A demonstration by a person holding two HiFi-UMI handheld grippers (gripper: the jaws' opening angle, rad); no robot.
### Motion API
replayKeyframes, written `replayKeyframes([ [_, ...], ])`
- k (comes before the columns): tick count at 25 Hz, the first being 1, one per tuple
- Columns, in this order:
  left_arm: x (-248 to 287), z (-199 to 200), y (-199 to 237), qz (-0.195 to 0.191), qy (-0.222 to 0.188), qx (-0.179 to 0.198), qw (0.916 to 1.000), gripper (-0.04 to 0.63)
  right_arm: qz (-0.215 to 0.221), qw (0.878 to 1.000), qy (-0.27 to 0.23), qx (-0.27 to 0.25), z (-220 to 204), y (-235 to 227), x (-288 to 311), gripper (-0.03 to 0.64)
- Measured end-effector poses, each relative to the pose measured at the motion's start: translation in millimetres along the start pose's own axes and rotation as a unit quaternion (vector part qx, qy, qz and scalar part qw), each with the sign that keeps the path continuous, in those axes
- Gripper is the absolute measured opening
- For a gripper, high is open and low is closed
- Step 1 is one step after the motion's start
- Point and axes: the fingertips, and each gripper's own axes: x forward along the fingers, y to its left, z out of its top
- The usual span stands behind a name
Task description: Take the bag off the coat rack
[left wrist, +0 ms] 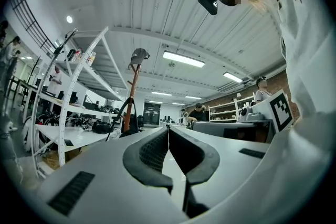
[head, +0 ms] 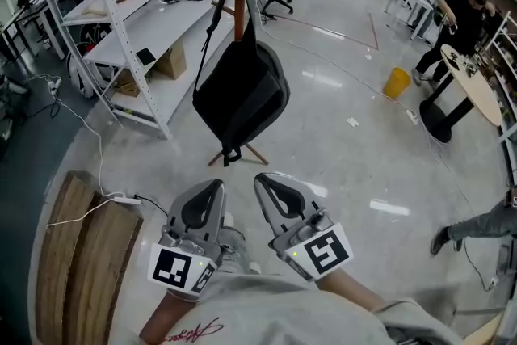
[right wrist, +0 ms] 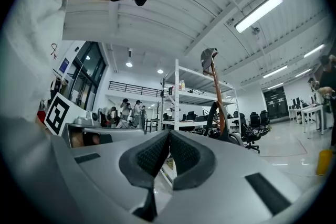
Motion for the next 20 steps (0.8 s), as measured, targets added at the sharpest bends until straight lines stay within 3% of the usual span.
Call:
replayKeyframes([
  [5,23.6,-1.7,22.9,-0.006,-0.002,-0.033,0.9994,0.020,-0.004,1.000,0.004,0.000,-4.4,-17.7,23.0,0.020],
  [10,54.4,6.2,45.9,-0.015,-0.009,-0.013,0.9998,0.020,-0.013,1.000,0.000,-0.001,-2.8,-41.6,54.5,0.020],
  [20,120.5,0.6,104.9,-0.035,0.000,-0.009,0.9994,0.020,-0.032,1.000,0.001,0.000,-10.0,-92.2,125.5,0.020],
])
